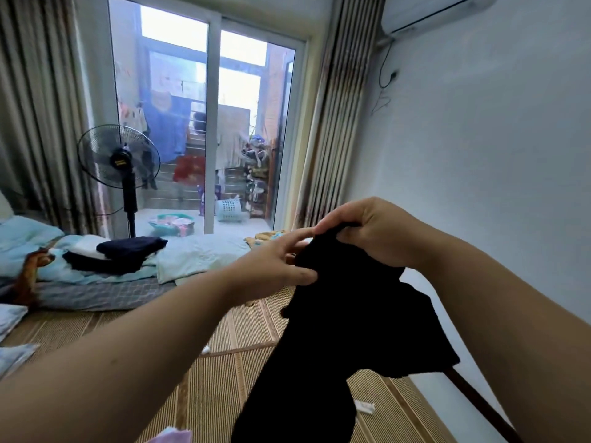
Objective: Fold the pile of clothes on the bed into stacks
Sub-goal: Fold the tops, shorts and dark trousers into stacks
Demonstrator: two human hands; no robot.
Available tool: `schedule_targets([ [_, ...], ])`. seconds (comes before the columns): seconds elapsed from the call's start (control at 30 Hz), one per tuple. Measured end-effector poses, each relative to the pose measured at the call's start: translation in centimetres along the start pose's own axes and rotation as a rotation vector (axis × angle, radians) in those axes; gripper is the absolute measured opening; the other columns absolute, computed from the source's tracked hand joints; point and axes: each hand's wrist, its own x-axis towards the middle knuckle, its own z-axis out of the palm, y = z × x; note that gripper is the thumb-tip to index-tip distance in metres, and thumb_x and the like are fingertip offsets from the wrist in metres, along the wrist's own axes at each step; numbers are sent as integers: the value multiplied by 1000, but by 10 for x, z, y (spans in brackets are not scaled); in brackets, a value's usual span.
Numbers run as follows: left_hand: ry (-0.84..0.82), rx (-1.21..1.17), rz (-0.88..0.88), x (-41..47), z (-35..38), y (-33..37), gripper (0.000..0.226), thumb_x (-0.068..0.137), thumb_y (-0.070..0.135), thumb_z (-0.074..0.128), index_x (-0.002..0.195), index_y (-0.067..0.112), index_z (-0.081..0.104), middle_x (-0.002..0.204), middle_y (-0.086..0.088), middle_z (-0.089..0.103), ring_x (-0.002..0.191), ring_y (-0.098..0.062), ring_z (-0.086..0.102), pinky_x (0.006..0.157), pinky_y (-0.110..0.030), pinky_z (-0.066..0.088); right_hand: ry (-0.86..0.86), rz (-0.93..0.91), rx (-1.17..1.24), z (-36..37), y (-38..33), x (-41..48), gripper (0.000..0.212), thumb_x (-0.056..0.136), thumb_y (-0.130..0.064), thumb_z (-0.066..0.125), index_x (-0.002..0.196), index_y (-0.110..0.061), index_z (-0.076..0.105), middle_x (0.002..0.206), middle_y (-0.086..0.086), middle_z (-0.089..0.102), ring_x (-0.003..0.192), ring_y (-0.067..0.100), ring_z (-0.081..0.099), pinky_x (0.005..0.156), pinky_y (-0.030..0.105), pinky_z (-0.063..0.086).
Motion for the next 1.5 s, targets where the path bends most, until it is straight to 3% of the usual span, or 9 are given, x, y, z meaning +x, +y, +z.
schedule_targets([
  [0.3,28,59,-17,29,23,-13,26,70,14,66,96,17,63,71,5,61,67,-11,58,61,-22,45,475,51,166,-50,29,-27,47,91,10,44,78,-27,71,65,-16,66,57,-5,58,55,7,43],
  [0.47,85,199,-208,27,8,-46,16,94,10,58,110,8,62,103,-18,69,96,-34,67,90,-47,52,781,126,256,-93,41,-51,45,91,9,41,84,-26,69,84,1,66,80,16,60,79,32,52],
  [0.67,187,-134,-247,24,-1,-40,10,93,13,59,98,11,68,91,-13,74,73,-20,72,60,-25,56,814,145,320,-114,44,-63,38,94,5,43,91,-24,67,82,-3,66,70,5,62,66,19,56],
  [0.93,249,-340,-221,17,-11,-19,19,89,1,50,101,5,63,78,-13,71,64,-22,69,54,-26,55,832,228,447,-101,57,-77,41,81,10,30,78,-13,64,60,2,55,52,15,51,52,24,49],
  [1.03,289,-402,-243,13,-14,-17,11,93,11,52,98,9,61,69,-11,70,57,-22,68,47,-27,54,675,277,482,-92,66,-92,36,79,-1,32,64,-11,63,44,3,41,37,13,35,45,27,39],
  [1.1,297,-417,-219,13,-17,-15,13,96,21,54,100,12,63,74,-10,72,61,-22,71,49,-29,55,435,381,129,-83,78,-101,34,86,-25,52,57,-21,69,55,2,54,39,7,42,44,25,41],
  [1.23,331,-474,-105,18,-15,-8,18,98,23,51,96,21,69,80,-6,75,65,-18,72,51,-29,56,-209,644,-603,-44,114,-121,56,52,-80,62,89,-40,73,89,-22,66,90,1,60,82,25,50],
  [1.37,309,-477,-77,20,-14,-4,39,98,19,48,74,26,77,76,-3,74,63,-16,71,52,-28,57,-418,708,-640,-5,155,-146,32,71,-58,72,95,-36,74,81,-19,65,81,2,58,59,15,40],
  [1.5,256,-445,-85,18,-13,-2,45,98,14,43,69,21,77,71,-4,72,60,-15,70,53,-25,56,-317,698,-542,4,180,-163,12,82,-34,68,71,-30,64,71,-15,57,69,-4,51,56,16,35],
])
